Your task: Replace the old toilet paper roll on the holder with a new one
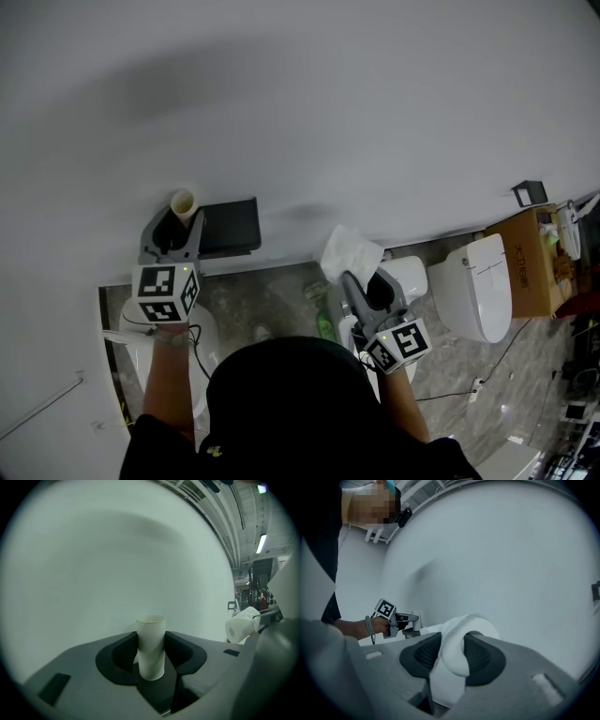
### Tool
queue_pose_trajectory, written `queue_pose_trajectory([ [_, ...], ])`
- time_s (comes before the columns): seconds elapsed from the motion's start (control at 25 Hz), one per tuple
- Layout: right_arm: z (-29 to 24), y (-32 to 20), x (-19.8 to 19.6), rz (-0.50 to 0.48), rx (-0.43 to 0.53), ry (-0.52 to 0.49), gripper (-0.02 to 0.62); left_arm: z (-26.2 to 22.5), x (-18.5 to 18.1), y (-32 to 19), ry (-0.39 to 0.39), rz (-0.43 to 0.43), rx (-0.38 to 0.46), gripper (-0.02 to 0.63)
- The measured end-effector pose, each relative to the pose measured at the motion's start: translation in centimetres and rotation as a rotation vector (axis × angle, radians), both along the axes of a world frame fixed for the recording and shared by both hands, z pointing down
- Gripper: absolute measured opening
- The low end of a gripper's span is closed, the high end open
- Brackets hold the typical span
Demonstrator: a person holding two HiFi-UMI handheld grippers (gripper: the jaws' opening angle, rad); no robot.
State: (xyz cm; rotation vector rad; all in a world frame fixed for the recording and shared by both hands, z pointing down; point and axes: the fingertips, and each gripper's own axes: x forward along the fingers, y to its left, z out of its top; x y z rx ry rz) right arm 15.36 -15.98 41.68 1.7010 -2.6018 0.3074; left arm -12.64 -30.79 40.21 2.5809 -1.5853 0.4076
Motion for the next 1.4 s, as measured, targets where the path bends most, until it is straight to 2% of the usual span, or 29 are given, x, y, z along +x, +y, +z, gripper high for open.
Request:
queue_pose_trajectory([
  [0.32,-0.3,1.3,-1.2,-0.056,0.017,-0.012,0.146,-2.7,-2.5,3.8,0.016,-0.056,0.077,0.187],
  [0.52,-0.7,1.9,-2.2,-0.129,0.027,-0.015,0.146,-3.6,-3.6,7.2,0.016,-0.100,0.089,0.187],
  [0.88,-0.4,2.0,-3.0,-0.258,0.012,-0.028,0.146,-1.4,-3.9,12.5,0.019,-0.187,0.039,0.187],
  [1.08,0.1,2.2,-4.4,-0.329,0.002,-0.019,0.146,0.6,-4.6,15.4,0.052,-0.239,0.011,0.187],
  [1.4,0.6,1.3,-4.0,-0.404,-0.019,-0.019,0.146,3.4,-2.4,17.8,0.075,-0.288,-0.046,0.187],
])
